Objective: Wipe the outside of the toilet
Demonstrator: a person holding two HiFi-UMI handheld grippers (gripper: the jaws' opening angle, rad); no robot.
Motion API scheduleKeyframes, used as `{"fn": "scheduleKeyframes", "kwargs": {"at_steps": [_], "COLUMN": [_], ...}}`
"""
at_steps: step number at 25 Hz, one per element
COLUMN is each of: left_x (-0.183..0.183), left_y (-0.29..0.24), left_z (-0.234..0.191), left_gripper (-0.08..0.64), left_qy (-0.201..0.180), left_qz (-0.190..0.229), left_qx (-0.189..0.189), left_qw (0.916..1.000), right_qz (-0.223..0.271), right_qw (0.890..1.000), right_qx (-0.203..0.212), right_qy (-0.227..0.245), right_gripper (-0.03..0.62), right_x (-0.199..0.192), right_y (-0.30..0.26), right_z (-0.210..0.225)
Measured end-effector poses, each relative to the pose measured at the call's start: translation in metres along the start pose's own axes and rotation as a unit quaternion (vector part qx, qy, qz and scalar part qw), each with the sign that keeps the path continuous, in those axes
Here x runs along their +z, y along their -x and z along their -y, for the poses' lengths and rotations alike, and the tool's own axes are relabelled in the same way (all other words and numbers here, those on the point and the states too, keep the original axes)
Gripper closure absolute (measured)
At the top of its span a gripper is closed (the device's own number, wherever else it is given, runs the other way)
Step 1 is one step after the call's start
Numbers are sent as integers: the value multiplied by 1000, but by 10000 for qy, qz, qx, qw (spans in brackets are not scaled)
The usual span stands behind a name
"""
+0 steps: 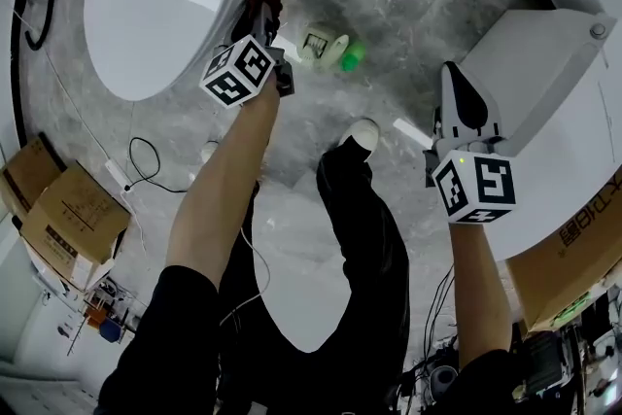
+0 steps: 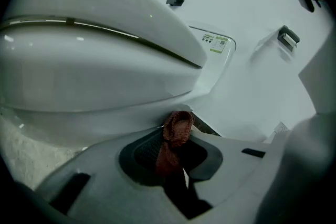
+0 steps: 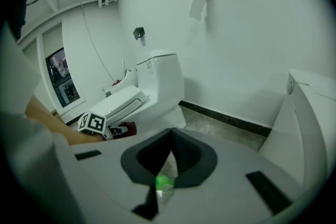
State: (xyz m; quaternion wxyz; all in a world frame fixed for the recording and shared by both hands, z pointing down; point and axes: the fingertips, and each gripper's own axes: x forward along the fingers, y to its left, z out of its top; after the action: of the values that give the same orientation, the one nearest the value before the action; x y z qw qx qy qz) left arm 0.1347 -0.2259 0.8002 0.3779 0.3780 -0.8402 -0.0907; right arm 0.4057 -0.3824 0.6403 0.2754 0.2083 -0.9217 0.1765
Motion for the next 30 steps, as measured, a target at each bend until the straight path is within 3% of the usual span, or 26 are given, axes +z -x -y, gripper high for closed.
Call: {"fn": "scheduleKeyframes", "kwargs": {"at_steps": [8,18,30], "left_x": [-8,-20,-15], "left_y": [31,75,129], "left_z": [-34,-78,-133], "left_gripper": [505,505,505], "left_qy": [329,191,-499], "left_qz": [32,-184,-583], "left_qx": [272,373,40], "left_qw": [9991,9990,9970], "right_qz": [-77,-170,-188], "right_qw": [9999,9998,9987], "right_qx": [-107,0,266], "right_qy": [-3,85,384], "right_gripper": [589,589,589], "right_x": [-6,-5,13], "right_y": [6,3,-10], "right_z": [-19,-77,-174]}}
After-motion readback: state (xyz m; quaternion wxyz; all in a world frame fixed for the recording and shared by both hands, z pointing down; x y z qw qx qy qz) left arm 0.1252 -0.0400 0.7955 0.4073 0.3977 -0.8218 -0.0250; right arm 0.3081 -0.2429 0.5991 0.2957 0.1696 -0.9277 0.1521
